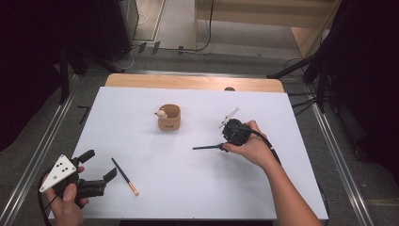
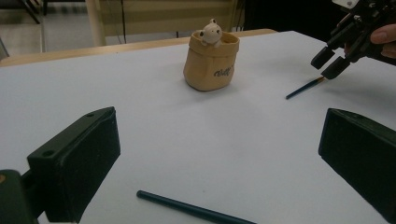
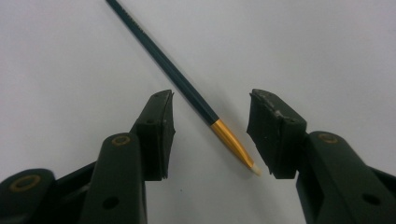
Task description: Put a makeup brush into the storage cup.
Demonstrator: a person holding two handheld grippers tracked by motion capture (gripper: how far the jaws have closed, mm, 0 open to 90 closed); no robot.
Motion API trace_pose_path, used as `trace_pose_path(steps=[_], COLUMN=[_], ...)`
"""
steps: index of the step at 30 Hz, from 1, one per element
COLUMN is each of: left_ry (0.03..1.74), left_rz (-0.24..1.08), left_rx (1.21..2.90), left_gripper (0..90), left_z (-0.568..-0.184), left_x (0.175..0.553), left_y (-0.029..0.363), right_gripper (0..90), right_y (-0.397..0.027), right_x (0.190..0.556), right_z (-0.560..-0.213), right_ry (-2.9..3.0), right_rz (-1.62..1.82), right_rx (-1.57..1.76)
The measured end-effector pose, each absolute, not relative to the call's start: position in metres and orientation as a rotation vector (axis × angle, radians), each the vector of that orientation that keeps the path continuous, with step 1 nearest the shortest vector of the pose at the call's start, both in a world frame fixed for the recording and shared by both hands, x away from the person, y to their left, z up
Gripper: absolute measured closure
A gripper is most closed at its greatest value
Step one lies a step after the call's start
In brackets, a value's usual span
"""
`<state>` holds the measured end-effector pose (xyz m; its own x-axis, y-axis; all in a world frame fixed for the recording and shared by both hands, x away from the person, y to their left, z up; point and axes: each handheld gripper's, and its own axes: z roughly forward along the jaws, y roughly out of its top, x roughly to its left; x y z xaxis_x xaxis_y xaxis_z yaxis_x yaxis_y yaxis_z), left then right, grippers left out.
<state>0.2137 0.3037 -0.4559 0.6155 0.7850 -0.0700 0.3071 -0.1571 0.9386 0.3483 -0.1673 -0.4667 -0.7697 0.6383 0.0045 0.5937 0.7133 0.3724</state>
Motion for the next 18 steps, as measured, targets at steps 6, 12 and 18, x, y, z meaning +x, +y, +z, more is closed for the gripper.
trace_pose_path(steps=[6, 12, 18], left_ry=[0.895, 0.893, 0.893], left_rz=[0.538, 0.538, 0.537], left_rx=[1.736, 1.736, 1.736], left_gripper=[0.0, 0.0, 0.0], left_z=[-0.456, -0.456, -0.456], left_x=[0.214, 0.214, 0.214], left_y=[0.303, 0.303, 0.303], right_gripper=[58.8, 64.5, 74.1], right_y=[-0.163, -0.159, -0.16], right_x=[0.351, 0.354, 0.357], right_z=[-0.473, -0.479, -0.481], right_ry=[2.819, 2.844, 2.884], right_rz=[0.429, 0.368, 0.378], right_rx=[0.981, 0.934, 0.963])
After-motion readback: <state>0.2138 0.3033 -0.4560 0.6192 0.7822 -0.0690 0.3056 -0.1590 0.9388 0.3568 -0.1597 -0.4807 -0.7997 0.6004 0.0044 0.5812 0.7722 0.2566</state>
